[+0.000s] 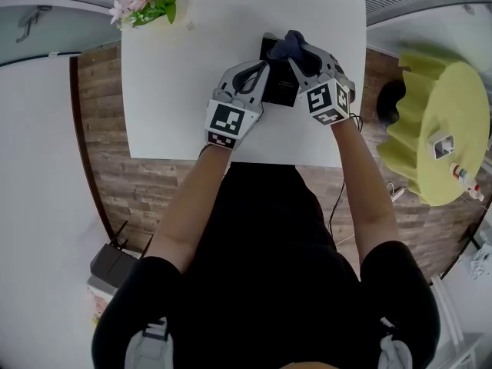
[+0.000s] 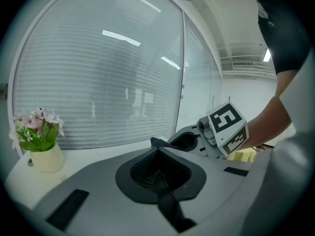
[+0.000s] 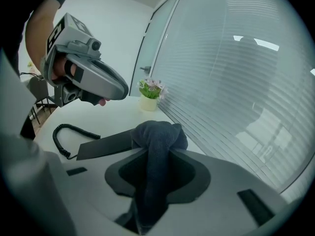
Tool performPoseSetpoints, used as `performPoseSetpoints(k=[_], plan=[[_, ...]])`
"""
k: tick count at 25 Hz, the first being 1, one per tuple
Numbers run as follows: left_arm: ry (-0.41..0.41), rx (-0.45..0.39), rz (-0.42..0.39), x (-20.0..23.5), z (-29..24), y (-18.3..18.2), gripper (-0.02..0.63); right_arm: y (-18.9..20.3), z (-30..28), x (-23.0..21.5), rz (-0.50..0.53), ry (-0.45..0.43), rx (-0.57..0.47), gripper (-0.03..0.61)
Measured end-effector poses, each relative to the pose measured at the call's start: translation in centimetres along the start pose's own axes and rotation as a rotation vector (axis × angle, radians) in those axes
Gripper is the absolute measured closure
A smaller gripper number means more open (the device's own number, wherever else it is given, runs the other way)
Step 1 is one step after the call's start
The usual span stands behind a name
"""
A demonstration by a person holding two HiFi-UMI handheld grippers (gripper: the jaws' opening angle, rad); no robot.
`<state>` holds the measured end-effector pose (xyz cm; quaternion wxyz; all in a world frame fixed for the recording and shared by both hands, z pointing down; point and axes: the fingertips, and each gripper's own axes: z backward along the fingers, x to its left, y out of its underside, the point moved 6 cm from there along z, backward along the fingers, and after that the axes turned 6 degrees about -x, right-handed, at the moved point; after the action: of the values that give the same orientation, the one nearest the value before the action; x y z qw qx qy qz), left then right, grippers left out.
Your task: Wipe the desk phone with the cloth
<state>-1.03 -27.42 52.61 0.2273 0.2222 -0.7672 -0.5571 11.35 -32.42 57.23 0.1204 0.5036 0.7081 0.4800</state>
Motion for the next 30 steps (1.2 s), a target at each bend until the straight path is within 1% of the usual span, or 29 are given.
performPoseSetpoints(k=[9, 14, 20, 30], plan=[[0.02, 0.02, 0.016, -0.1, -0.4, 1.5, 0.603, 0.5, 0.3, 1.0, 0.018, -0.03, 0.006, 0.462], [0.019, 0.037, 0.009, -0.3, 0.0, 2.2, 0.603, 1.1, 0.7, 2.5, 0.026, -0.043, 0.023, 0.462], [0.018, 0.049, 0.009, -0.6, 0.4, 3.0, 0.603, 1.6, 1.2, 3.8, 0.028, -0.038, 0.049, 0.463], [0.029, 0.077, 0.016, -1.5, 1.7, 4.7, 0.603, 2.8, 2.1, 7.3, 0.054, -0.069, 0.086, 0.465]])
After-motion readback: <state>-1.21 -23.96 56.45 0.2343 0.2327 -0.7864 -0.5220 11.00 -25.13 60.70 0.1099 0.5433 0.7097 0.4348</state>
